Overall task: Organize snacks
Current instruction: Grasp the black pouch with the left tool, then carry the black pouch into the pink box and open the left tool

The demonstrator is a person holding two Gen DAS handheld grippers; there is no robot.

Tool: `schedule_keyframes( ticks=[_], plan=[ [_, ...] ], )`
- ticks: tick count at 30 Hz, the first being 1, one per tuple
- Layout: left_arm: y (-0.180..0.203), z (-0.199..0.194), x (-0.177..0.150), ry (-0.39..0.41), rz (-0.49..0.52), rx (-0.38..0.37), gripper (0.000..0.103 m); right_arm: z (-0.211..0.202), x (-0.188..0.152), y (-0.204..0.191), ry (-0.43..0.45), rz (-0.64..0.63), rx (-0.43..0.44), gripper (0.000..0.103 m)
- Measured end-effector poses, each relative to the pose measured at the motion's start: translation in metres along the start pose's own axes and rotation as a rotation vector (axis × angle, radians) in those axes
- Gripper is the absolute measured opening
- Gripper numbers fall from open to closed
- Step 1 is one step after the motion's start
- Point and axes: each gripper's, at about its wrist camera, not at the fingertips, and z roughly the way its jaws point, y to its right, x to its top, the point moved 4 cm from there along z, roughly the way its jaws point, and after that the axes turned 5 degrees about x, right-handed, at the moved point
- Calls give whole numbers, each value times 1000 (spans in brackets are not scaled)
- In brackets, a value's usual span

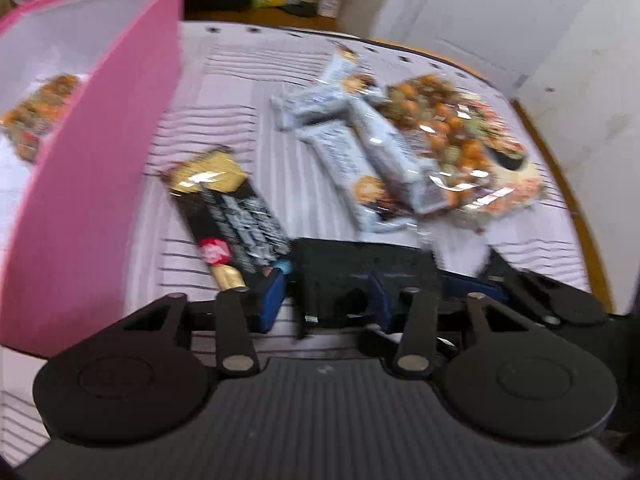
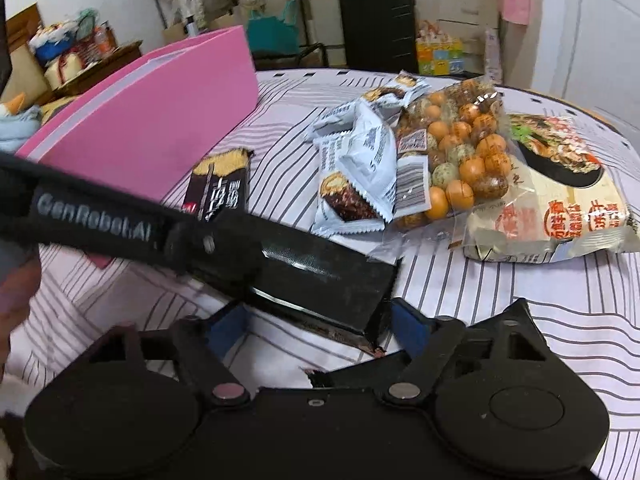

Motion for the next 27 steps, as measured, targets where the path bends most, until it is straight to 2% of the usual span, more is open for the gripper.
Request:
schedule_keyframes(
  ticks=[4, 8, 12, 16, 23, 27],
  plan=[
    [4, 3, -3, 3, 11, 13, 42, 0, 2, -5, 2, -18, -17, 76],
    [5, -4, -4, -9, 16, 2, 42, -5, 0, -7, -11, 8, -11, 76],
    [6, -12, -7, -32, 22, -9, 42, -10, -1, -12, -31, 38, -2, 83],
    [9, -24, -11, -47, 33, -20, 45, -28, 1, -25, 10, 6, -3, 92],
    [12, -58, -14, -41, 12, -65, 46, -54, 8, -40, -6, -6, -16, 94],
    [15, -82, -13, -32, 39, -60, 46, -69, 11, -54, -8, -17, -22, 94]
  ],
)
